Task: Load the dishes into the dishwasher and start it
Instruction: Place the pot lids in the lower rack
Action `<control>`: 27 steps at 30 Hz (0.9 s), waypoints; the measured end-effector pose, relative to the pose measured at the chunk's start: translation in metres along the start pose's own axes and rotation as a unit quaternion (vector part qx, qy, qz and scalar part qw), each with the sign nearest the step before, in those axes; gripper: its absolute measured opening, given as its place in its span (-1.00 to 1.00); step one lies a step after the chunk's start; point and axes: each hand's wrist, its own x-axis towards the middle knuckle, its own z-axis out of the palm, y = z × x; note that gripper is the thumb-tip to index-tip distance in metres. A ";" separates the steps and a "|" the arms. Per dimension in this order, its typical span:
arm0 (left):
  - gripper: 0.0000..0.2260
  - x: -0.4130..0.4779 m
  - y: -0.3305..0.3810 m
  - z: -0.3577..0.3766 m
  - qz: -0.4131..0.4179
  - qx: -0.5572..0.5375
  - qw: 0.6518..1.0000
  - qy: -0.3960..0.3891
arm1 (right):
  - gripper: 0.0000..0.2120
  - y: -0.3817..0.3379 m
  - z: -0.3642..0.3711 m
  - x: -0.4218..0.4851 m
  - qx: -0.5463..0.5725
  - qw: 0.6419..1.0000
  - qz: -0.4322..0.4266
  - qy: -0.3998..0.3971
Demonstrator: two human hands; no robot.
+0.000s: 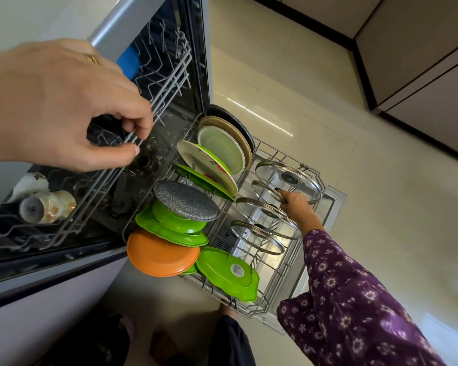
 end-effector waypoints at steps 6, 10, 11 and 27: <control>-0.78 -0.001 -0.006 0.003 -0.001 -0.013 1.000 0.005 | -0.58 0.008 -0.007 0.007 0.032 0.997 0.044 -0.053; -0.90 0.001 0.000 0.000 0.010 0.018 1.000 0.023 | -0.61 0.005 -0.011 0.009 0.013 0.996 0.045 -0.081; -0.90 0.001 0.005 -0.002 0.015 0.022 0.999 0.026 | -0.59 0.004 -0.012 0.009 0.013 0.995 0.048 -0.081; -0.96 -0.005 0.010 -0.026 0.078 0.124 0.989 0.028 | -0.69 -0.026 -0.021 -0.069 0.102 0.982 0.063 0.143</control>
